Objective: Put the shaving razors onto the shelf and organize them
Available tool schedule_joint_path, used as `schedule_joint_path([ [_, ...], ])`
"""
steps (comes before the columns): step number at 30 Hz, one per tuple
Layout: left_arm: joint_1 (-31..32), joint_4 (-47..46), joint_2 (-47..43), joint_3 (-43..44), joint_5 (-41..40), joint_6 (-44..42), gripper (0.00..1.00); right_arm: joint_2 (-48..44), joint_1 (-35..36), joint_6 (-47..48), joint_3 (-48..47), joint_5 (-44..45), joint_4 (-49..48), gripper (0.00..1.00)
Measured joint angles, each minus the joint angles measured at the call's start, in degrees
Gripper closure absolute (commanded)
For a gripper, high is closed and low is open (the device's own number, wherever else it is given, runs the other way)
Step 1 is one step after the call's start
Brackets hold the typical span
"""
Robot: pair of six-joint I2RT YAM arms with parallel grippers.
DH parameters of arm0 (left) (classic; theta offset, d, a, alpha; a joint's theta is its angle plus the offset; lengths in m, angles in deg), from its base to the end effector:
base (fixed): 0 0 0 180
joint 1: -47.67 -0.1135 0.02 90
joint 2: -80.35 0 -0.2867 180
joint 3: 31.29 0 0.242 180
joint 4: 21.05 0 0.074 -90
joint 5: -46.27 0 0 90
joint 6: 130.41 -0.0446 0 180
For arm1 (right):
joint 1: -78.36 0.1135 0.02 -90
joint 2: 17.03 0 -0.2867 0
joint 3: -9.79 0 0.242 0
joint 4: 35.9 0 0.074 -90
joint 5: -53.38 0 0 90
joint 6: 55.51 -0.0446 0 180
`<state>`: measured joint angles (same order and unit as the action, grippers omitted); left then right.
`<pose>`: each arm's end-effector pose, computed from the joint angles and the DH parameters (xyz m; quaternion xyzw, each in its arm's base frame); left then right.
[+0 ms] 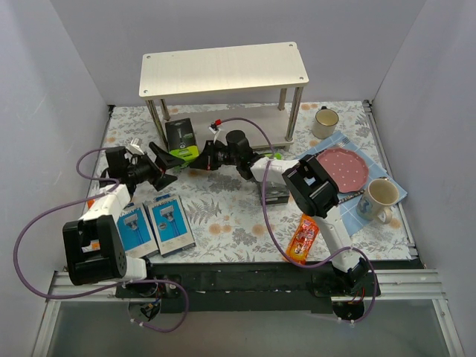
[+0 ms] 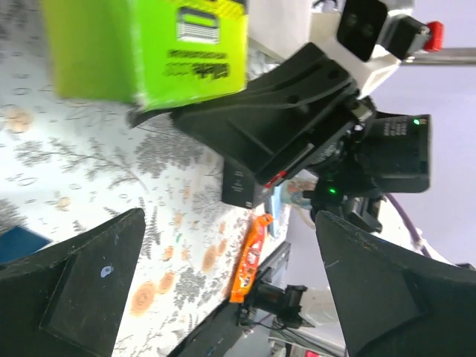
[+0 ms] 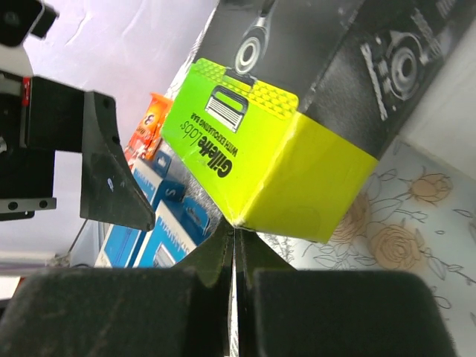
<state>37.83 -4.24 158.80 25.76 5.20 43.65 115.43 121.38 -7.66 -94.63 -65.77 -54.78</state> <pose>0.2709 0.0129 0.2422 -0.4749 0.6911 -0.5369 0.0922 0.3790 0.3834 0.1933 -0.1688 0.7356 0.5657 0.3324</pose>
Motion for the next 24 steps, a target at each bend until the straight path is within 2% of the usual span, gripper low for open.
schedule_joint_path([
  [5,-2.16,5.16,-0.13,0.0,-3.69,-4.13,0.17,0.0,-0.15,-0.13,0.0,2.47,0.07,0.99],
  [6,-2.45,5.84,-0.13,0.0,-4.61,-4.76,0.33,0.0,-0.2,-0.2,-0.07,2.62,0.13,0.99],
  [8,-2.82,6.84,0.02,0.0,-5.92,-5.64,0.48,0.02,-0.07,-0.31,-0.35,2.91,0.15,0.99],
  [9,-2.86,6.86,0.26,0.02,-6.27,-5.9,0.62,0.02,0.22,-0.35,-0.66,2.97,0.22,0.99],
  [12,-2.84,5.84,2.51,0.09,-5.84,-6.05,0.82,0.09,0.87,-0.33,-1.57,3.43,0.17,0.99],
  [13,-2.84,5.46,3.39,0.11,-5.57,-5.84,0.92,0.17,1.29,-0.28,-1.97,3.65,0.2,0.99],
  [24,-2.84,-0.02,11.78,3.3,-4.48,-4.0,0.94,1.77,4.96,1.86,-3.5,7.39,0.26,0.99],
])
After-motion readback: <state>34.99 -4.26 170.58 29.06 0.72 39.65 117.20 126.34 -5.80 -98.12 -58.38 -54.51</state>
